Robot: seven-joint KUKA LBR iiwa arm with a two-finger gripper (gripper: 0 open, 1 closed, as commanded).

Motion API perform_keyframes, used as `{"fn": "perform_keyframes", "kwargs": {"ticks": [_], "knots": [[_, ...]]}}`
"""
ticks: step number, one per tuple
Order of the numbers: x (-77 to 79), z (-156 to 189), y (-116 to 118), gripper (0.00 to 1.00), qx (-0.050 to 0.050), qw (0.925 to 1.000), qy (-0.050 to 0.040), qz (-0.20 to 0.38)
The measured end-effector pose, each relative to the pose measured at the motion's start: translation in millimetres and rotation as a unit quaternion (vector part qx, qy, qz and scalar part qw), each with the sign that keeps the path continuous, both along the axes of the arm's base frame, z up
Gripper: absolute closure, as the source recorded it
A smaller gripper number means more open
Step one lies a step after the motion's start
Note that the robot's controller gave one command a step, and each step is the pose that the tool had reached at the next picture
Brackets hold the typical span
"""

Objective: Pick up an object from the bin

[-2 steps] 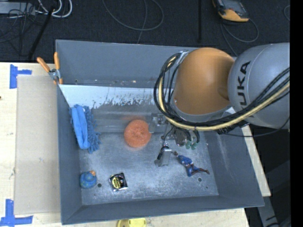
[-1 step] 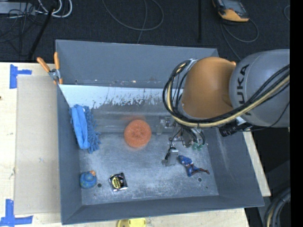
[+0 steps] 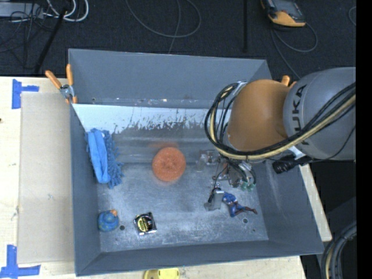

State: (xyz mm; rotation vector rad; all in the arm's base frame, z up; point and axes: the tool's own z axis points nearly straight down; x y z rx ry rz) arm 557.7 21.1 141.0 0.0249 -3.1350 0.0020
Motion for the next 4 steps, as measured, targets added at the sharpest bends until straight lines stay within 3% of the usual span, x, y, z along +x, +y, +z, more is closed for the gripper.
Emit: {"fn": "perform_keyframes", "kwargs": {"ticks": [1, 2, 3, 4], "knots": [[30.6, -15, -26, 0.0, 0.001, 1.0, -0.0055, 0.006], [-8.4, -38, -53, 0.0, 0.001, 0.9993, -0.0034, 0.036], [-23.1, -47, -70, 0.0, 0.001, 0.9992, -0.0006, 0.04], [-0.6, -69, -110, 1.0, 0.001, 0.9989, -0.0055, 0.047]]}}
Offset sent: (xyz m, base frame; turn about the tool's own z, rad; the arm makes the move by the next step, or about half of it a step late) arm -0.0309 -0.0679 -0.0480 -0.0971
